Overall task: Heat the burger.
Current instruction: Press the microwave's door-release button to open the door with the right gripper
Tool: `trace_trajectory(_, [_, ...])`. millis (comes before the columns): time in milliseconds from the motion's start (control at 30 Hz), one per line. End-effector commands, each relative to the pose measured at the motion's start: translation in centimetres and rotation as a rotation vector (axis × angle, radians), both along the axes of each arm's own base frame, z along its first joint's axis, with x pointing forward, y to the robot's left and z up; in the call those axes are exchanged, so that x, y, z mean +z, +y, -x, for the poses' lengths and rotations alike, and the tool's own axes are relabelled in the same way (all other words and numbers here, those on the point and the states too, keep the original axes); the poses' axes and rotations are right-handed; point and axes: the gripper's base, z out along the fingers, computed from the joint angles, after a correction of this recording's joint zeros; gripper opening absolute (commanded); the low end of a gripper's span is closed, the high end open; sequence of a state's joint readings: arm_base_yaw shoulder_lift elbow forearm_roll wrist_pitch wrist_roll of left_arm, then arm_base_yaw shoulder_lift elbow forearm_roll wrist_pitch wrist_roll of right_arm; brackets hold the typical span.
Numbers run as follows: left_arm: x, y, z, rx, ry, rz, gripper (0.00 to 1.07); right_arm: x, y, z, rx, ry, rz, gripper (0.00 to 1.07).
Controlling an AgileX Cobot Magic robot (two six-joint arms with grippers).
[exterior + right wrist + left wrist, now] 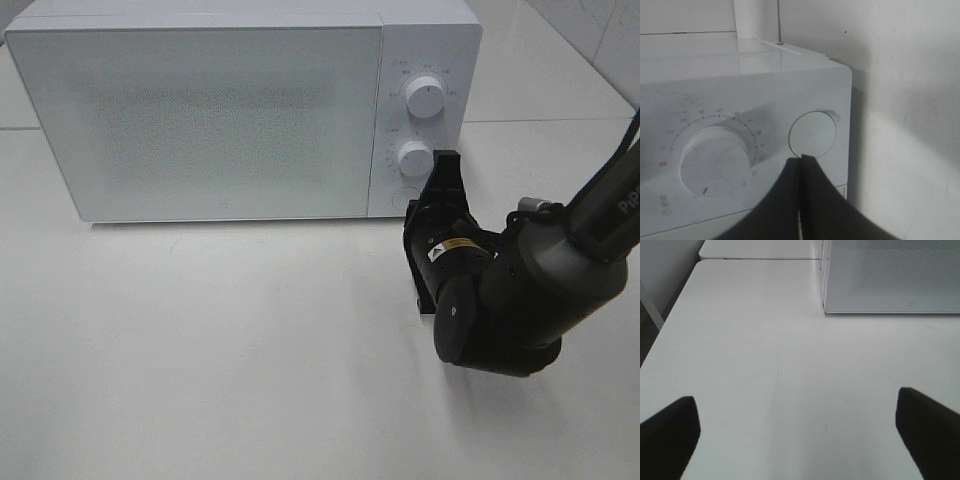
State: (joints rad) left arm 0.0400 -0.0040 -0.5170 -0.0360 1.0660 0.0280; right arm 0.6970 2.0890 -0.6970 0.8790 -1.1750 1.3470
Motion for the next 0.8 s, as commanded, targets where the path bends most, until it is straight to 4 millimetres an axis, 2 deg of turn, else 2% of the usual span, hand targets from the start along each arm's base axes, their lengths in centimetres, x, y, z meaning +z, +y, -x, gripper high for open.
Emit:
trace_trajectory(33, [-0.1,0.0,0.1,-0.002,-0.004,0.007,1.00,0.0,0.2,-0.6,0.019,0.009,0.019,0.00])
trace_trajectory(333, [-0.1,0.0,0.1,-0.002,-0.004,0.007,1.00,-1.2,1.3,-2.1,0.034,0.053,-0.003,0.00])
trace_trajectory(600, [-0.1,0.0,0.1,-0.002,-0.004,0.007,1.00,-1.4,0.5,-3.4,0.013,0.074,0.008,0.00])
trace_trajectory(800, [-0.1,0.0,0.1,-0.002,-0.004,0.007,1.00,-1.5,0.3,-3.6,0.011,0.091,0.003,0.00])
